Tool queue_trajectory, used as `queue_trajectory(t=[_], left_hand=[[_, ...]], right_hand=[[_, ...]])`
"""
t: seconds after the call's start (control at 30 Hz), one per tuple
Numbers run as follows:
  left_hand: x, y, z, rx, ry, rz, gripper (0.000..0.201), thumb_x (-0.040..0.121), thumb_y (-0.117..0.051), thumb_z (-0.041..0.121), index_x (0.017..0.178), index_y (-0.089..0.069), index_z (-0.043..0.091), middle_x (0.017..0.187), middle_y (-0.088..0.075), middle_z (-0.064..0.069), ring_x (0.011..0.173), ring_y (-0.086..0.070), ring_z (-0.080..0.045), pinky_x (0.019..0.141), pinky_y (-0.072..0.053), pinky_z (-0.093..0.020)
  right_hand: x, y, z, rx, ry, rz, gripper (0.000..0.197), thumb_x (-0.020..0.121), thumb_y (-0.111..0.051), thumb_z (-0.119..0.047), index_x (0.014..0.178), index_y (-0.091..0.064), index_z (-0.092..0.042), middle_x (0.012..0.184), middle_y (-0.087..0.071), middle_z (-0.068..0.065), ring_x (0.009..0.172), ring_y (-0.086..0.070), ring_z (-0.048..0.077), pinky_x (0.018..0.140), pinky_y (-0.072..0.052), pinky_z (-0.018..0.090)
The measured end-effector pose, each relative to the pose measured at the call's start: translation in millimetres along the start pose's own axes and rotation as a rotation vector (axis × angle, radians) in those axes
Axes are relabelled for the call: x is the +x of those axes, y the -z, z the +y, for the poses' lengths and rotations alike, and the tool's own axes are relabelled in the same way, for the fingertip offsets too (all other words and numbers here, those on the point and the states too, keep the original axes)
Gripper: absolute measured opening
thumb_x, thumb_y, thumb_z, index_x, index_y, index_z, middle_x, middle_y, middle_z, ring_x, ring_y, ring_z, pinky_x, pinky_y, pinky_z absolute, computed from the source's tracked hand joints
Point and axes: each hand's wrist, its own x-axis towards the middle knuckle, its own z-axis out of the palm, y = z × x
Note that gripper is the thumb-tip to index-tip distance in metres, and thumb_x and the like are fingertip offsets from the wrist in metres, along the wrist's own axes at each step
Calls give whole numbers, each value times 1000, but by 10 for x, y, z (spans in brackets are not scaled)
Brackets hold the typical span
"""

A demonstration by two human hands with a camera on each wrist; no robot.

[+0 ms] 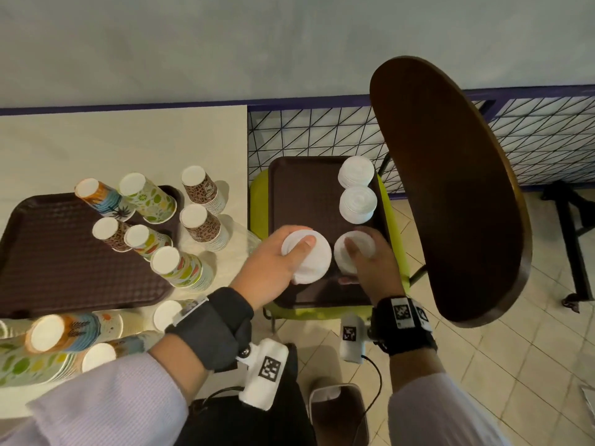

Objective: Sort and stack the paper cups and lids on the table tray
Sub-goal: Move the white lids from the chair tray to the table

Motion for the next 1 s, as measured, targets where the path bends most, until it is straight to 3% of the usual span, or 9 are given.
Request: queue_trajectory(t=[0.13,0.23,0.37,0.47,0.63,0.77,0.8,0.87,1.0], left_hand=[[-443,414,396,12,-87,-52,24,103,-57,38,124,-67,31,90,-67,31,79,-62,8,60,-44,-9],[-872,817,653,-1,-144,-84,25,102,-59,35,123,-69,26,88,-68,31,77,-63,9,60,-45,-6],[-1507,1404,747,18,-194,-110,22,100,-62,47,118,-72,39,116,-72,12,105,-68,-9,84,-53,-21],[-1969,1836,662,10,-212,-90,21,100,-62,49,117,-72,41,111,-72,7,98,-68,-13,76,-51,-16],[-2668,2532,261,-2,-233,36,53,82,-63,73,124,-70,40,104,-72,-10,89,-60,-48,63,-50,-52],[-3214,3076,-66,-36,-208,143,59,77,-65,78,123,-70,41,104,-72,-12,88,-60,-52,64,-52,-64],[-3340,3214,-151,-54,-199,164,59,76,-67,77,122,-71,40,103,-73,-13,84,-60,-52,62,-53,-64],[-3577,3493,-309,-86,-186,218,51,77,-68,67,119,-73,39,97,-72,-13,62,-56,-36,47,-50,-42],[-3919,4056,-640,-136,-185,344,51,81,-66,65,119,-74,31,86,-68,-12,54,-47,-18,41,-39,-24]], right_hand=[[-603,-74,-296,87,60,-101,16,94,-70,-29,108,-68,-37,118,-62,3,101,-64,27,57,-60,37],[-1015,-204,-469,169,95,-174,13,91,-72,-36,104,-72,-31,112,-67,10,91,-69,29,51,-54,34],[-1473,-458,-678,167,162,-303,44,84,-69,-58,111,-72,-24,108,-67,18,77,-70,28,49,-52,34],[-1784,-721,-818,189,180,-406,70,68,-75,-75,114,-72,-22,100,-64,19,71,-66,30,47,-50,33],[-2305,-1396,-948,270,206,-530,68,66,-79,-71,102,-76,-14,79,-66,14,57,-60,29,41,-47,27],[-2730,-2016,-1017,264,257,-640,69,75,-79,-59,117,-66,-7,82,-63,24,53,-56,33,40,-45,30],[-2831,-2168,-1039,247,252,-673,73,72,-81,-61,121,-66,-10,87,-63,24,54,-57,34,40,-46,31],[-3020,-2474,-1075,200,249,-719,71,69,-84,-60,124,-67,-19,99,-64,24,59,-63,34,40,-49,33],[-3306,-3029,-1118,120,326,-685,29,89,-74,-39,115,-71,-27,104,-67,21,58,-61,47,41,-49,37]])
